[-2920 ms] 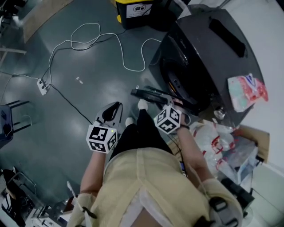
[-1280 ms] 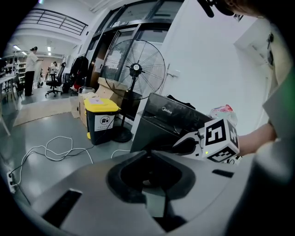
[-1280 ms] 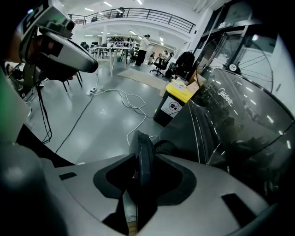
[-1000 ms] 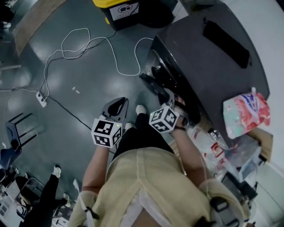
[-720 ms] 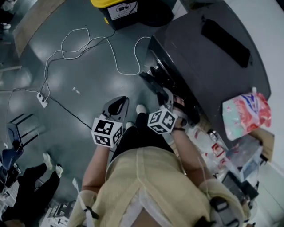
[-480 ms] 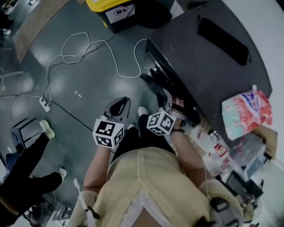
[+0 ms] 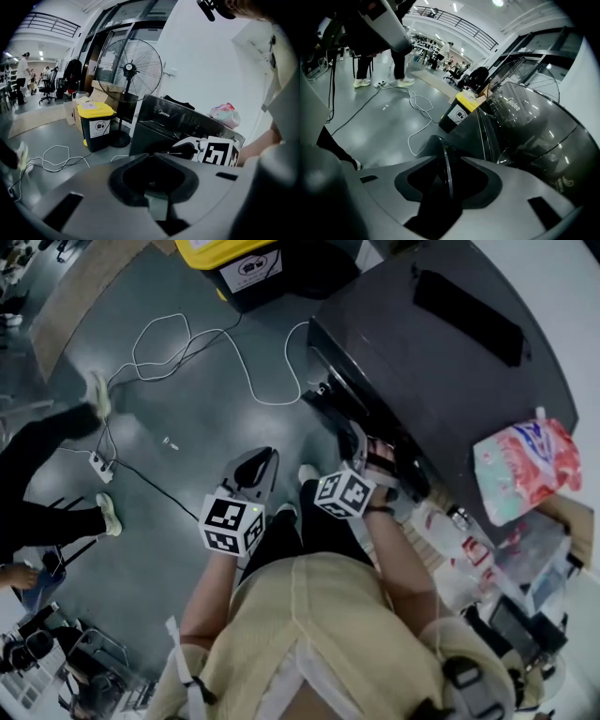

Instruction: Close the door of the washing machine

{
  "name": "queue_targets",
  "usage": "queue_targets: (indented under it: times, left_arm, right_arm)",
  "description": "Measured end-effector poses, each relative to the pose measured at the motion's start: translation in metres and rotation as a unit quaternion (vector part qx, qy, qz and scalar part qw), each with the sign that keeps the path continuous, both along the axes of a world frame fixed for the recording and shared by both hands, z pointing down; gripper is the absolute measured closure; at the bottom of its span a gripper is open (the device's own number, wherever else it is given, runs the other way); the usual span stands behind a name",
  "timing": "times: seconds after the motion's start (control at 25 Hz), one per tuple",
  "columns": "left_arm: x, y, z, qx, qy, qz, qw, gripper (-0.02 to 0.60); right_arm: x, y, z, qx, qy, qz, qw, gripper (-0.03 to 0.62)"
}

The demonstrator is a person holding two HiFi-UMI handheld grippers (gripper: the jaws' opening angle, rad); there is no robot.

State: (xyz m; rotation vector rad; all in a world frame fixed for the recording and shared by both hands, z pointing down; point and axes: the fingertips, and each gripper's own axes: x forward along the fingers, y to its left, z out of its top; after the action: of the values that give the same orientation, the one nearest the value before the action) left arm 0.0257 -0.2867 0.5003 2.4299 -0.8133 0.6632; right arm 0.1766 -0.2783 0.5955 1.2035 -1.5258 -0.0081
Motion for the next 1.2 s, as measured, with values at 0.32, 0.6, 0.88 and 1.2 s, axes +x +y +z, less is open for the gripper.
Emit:
queue_targets:
  times: [0.32, 0.6, 0.88, 1.2]
  left_arm:
    - [-0.028, 0.014, -0.007, -0.001, 0.001, -0.011, 0.9999, 0.549]
    - [-0.048, 0.026, -0.013, 0.007, 0.001, -0.021, 0.9997, 0.549]
    - [-0.070, 0.035, -0.023, 0.029, -0.003, -0.030, 0.9991, 0.549]
    - [-0.083, 0.036, -0.036, 0.047, 0.017, -0.038, 0.9980, 0.549]
  right_arm:
    - [0.000, -0.001, -0.002, 0.014, 0.069, -0.005, 0.997, 0.459]
    - [0.001, -0.004, -0.001, 0.026, 0.104, 0.003, 0.994, 0.461]
    - [0.003, -0.005, 0.003, 0.034, 0.115, 0.018, 0.993, 0.461]
    - [0.006, 0.003, -0.021, 0.065, 0.079, 0.046, 0.994, 0.459]
